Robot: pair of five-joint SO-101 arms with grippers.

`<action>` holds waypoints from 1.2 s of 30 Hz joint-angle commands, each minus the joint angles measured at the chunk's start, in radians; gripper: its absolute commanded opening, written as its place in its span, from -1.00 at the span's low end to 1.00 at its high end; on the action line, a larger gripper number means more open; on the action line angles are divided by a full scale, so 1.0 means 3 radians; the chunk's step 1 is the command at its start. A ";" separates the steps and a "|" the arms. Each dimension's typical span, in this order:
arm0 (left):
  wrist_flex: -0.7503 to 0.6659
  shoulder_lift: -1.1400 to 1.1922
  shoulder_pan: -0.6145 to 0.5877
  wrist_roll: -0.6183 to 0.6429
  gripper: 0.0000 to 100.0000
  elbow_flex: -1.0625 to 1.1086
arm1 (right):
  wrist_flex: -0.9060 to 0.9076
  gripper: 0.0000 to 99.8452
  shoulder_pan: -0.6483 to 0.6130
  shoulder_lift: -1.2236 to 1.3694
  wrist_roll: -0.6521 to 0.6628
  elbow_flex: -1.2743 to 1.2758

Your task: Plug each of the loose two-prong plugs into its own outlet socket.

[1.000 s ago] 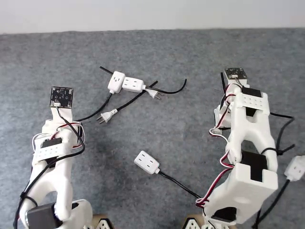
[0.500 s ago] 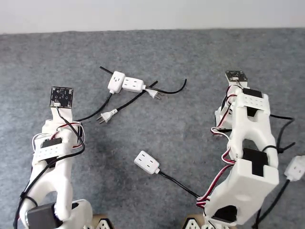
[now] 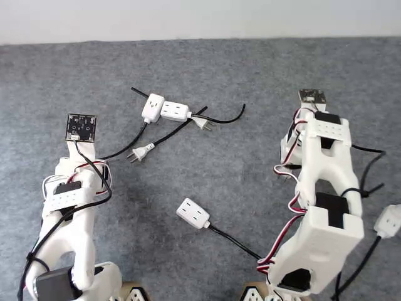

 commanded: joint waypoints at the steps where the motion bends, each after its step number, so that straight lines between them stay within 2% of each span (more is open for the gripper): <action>1: -0.0066 -0.0026 -0.0005 0.0005 -0.72 -0.0176 | 0.0033 -0.98 -0.0043 -0.0156 -0.0220 -0.0256; 6: -0.0066 -0.0026 -0.0005 0.0005 -0.72 -0.0176 | 0.0018 -0.97 -0.0028 -0.0151 -0.0363 -0.0286; 8: -0.0066 -0.0026 -0.0005 0.0005 -0.72 -0.0176 | 0.0018 -0.91 -0.0028 -0.0151 -0.0419 -0.0276; 14: -0.0066 -0.0026 -0.0005 0.0005 -0.72 -0.0176 | 0.0013 -0.84 0.0028 -0.0090 -0.0798 -0.0251; 36: -0.0066 -0.0026 -0.0005 0.0005 -0.72 -0.0176 | -0.0120 -0.83 0.0008 0.0366 -0.0921 -0.0501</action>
